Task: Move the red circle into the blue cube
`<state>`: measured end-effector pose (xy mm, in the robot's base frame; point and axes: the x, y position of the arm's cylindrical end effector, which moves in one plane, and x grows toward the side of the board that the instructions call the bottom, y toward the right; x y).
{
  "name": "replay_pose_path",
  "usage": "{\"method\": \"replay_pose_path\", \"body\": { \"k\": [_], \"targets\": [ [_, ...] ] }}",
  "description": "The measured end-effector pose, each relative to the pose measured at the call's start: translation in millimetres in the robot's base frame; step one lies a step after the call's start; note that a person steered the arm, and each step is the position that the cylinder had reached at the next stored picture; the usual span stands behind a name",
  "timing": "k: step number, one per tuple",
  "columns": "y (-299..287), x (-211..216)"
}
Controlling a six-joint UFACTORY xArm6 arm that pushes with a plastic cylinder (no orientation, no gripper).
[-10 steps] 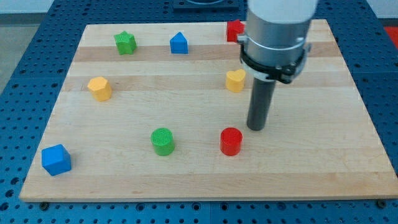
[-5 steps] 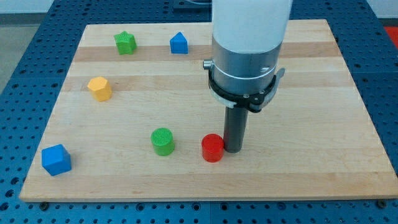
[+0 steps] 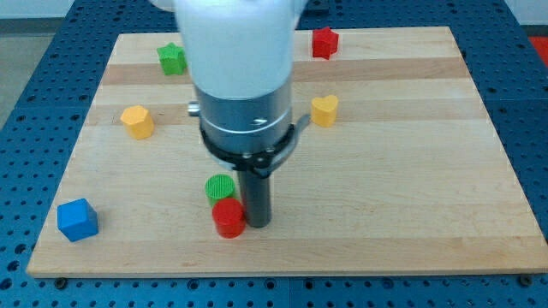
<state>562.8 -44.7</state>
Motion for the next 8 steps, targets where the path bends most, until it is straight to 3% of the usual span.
{"method": "replay_pose_path", "body": {
  "k": [3, 8],
  "targets": [
    [-52.8, 22.7],
    [-142.8, 23.8]
  ]
}}
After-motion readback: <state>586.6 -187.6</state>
